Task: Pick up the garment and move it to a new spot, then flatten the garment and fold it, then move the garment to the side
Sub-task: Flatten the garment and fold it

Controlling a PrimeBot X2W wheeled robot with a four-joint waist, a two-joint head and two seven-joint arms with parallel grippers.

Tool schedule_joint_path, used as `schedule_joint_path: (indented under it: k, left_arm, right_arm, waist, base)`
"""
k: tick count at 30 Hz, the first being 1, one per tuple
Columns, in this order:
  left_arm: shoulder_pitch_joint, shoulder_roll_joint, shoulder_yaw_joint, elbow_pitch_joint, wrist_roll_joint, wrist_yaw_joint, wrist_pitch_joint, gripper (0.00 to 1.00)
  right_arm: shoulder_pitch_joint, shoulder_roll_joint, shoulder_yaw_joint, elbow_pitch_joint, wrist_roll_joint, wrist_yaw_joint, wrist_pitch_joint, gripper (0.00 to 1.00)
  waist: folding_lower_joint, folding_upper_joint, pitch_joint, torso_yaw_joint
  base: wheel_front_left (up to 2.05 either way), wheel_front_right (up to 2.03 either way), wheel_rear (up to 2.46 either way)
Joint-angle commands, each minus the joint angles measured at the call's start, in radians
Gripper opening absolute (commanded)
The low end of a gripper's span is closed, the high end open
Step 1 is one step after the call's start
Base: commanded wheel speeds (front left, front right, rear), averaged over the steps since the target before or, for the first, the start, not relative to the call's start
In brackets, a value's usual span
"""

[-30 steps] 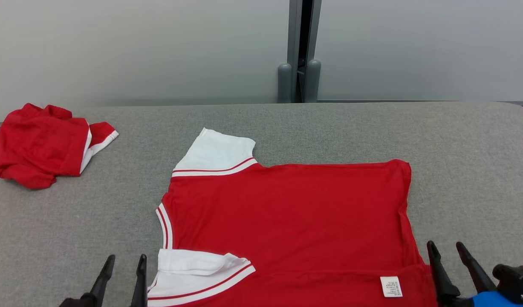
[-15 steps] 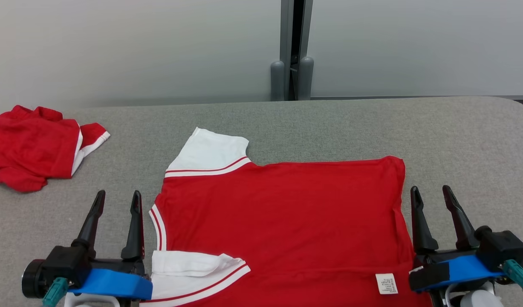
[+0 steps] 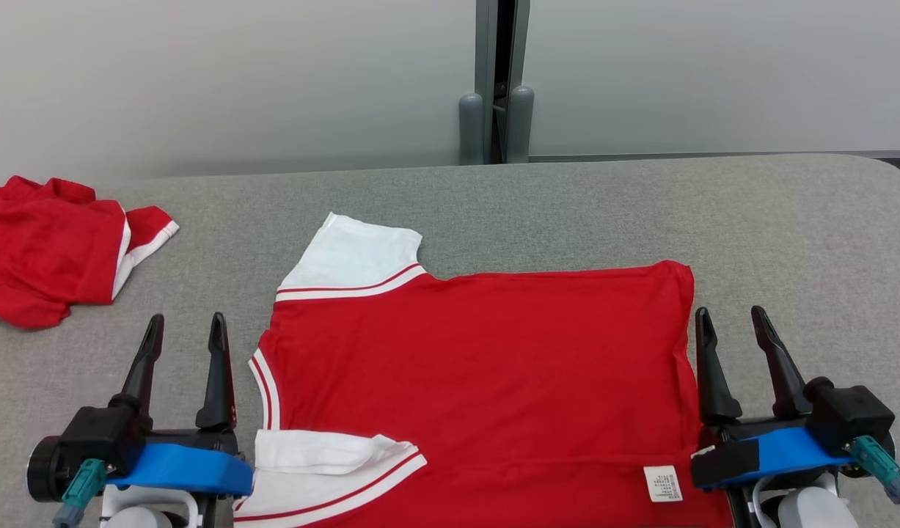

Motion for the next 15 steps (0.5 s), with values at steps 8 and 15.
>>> schedule_joint_path:
  k: [8,15]
  left_arm:
    - [-0.163,0.036,-0.005,0.066,0.025,-0.025,-0.003,1.0]
    - [-0.425,0.137,-0.126,0.224,-0.005,-0.031,-0.003,1.0]
  right_arm:
    - [-0.11,-0.026,-0.018,0.062,-0.029,0.0,-0.002,1.0]
    - [-0.28,-0.065,-0.004,0.158,-0.026,0.0,-0.001,1.0]
  waist:
    - [-0.0001,0.0,0.044,-0.015]
    - [-0.0001,0.0,0.13,-0.064]
  base:
    - [0.0,0.0,0.0]
    - [0.0,0.0,0.0]
